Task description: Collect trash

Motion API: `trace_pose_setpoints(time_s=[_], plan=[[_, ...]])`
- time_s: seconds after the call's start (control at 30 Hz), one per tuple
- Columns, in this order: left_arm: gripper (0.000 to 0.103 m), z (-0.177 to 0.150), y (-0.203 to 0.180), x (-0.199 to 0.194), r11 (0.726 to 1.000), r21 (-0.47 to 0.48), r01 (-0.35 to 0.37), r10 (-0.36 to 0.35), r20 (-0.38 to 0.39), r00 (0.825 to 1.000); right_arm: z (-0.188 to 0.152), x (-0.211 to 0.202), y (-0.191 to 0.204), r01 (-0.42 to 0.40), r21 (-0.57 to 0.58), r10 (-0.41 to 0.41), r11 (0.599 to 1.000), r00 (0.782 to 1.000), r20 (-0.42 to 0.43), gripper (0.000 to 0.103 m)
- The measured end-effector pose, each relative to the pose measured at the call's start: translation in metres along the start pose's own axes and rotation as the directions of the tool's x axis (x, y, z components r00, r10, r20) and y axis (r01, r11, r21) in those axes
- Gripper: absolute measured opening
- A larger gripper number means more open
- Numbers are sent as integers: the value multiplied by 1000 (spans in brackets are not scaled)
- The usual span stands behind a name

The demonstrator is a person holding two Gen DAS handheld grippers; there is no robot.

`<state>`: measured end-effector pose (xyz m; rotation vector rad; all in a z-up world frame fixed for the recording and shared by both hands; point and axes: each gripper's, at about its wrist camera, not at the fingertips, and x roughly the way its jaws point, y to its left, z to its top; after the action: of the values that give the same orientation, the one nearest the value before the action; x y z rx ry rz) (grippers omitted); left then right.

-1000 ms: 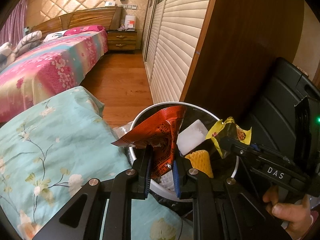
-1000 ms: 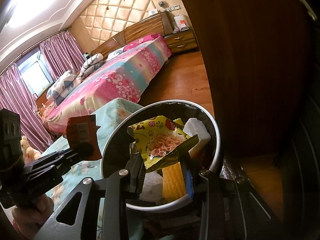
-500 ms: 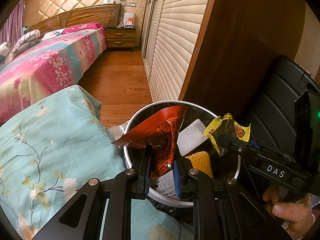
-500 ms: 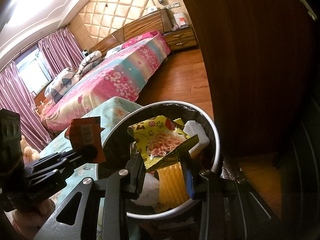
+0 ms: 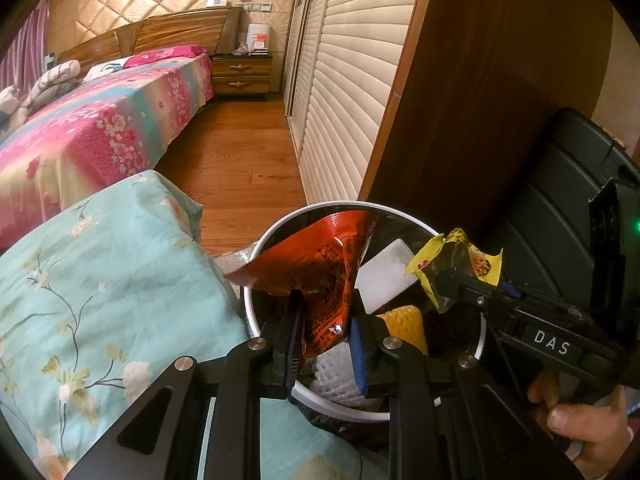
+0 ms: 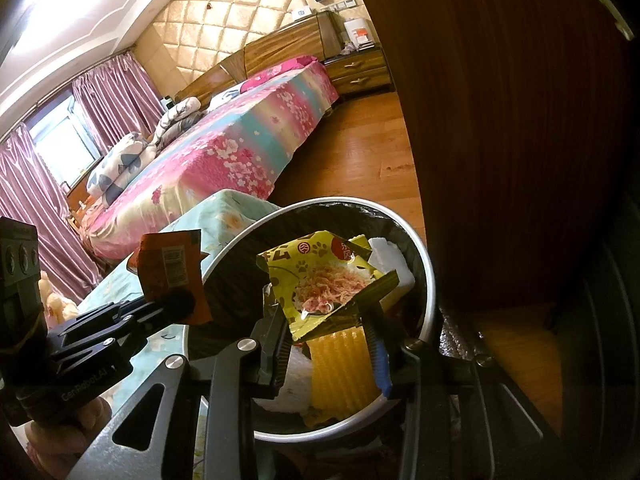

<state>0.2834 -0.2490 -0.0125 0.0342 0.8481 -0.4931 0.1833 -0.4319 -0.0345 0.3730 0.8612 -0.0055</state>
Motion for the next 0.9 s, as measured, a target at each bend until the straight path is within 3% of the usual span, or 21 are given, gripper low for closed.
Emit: trace_pose_setpoints(time_s=[0.07, 0.2, 0.43, 0.53, 0.57, 0.7, 0.9], plan=[[30, 0, 0, 0, 1000, 3, 0, 0, -4, 1000, 1, 0, -1, 1, 5, -1, 1000, 1000, -4, 36], [43, 2, -2, -3, 1000, 15, -4, 4, 6, 1000, 1, 0, -4, 3, 19, -3, 1000, 1000, -4, 50], [49, -7, 8, -17, 1000, -8, -11, 12, 28, 1000, -4, -10, -1, 1, 29, -1, 1000, 1000, 11, 51], [50, -20, 15, -30, 999, -37, -3, 5, 40, 999, -11, -18, 4, -8, 31, 8, 999, 1000, 22, 59], [51, -25, 17, -35, 999, -47, 0, 2, 45, 999, -13, -20, 6, -11, 28, 10, 1000, 1000, 27, 66], [63, -50, 27, -59, 996, -94, 1, 5, 67, 998, -24, -34, 22, -20, 9, 19, 1000, 998, 65, 82], [71, -91, 49, -103, 983, -180, -21, 42, 115, 992, -50, -45, 43, -38, 11, 37, 999, 996, 85, 88]])
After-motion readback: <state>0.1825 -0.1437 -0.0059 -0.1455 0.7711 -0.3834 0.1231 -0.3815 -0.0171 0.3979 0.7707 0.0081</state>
